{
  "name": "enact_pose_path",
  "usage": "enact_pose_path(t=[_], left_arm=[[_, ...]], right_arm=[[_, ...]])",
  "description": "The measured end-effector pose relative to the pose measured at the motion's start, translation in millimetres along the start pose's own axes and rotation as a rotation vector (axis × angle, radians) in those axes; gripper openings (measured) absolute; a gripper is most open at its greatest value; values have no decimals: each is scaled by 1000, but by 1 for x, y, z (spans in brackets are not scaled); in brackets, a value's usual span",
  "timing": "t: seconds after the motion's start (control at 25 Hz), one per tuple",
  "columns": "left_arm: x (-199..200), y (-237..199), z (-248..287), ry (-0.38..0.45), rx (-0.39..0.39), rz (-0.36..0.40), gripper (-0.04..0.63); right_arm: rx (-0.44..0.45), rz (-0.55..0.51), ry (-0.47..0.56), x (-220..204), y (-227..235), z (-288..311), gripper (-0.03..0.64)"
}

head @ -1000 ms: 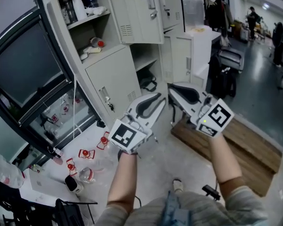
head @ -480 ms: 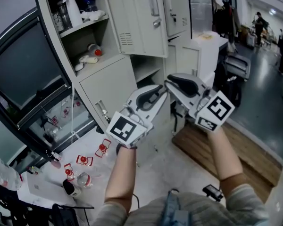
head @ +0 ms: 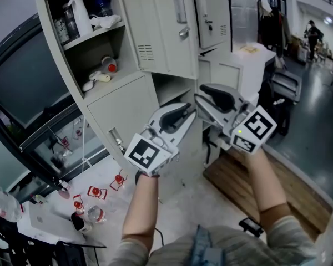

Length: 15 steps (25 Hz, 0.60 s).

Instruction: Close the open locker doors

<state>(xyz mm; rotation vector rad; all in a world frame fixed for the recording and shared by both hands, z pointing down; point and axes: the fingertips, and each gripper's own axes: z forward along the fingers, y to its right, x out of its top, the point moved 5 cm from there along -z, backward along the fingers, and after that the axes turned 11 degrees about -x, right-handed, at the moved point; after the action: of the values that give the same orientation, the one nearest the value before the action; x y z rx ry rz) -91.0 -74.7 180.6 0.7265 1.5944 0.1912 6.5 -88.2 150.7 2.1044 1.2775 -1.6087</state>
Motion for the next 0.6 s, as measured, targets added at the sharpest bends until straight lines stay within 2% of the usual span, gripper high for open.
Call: enact_pose_path(t=[0.4, 0.6], left_arm=[[-14, -17, 23, -49, -4, 11, 67], [-19, -26, 25, -59, 3, 10, 67]], right_arm=[[-38, 77, -28, -23, 43, 17, 89], [-45, 90, -80, -37, 58, 29, 89]])
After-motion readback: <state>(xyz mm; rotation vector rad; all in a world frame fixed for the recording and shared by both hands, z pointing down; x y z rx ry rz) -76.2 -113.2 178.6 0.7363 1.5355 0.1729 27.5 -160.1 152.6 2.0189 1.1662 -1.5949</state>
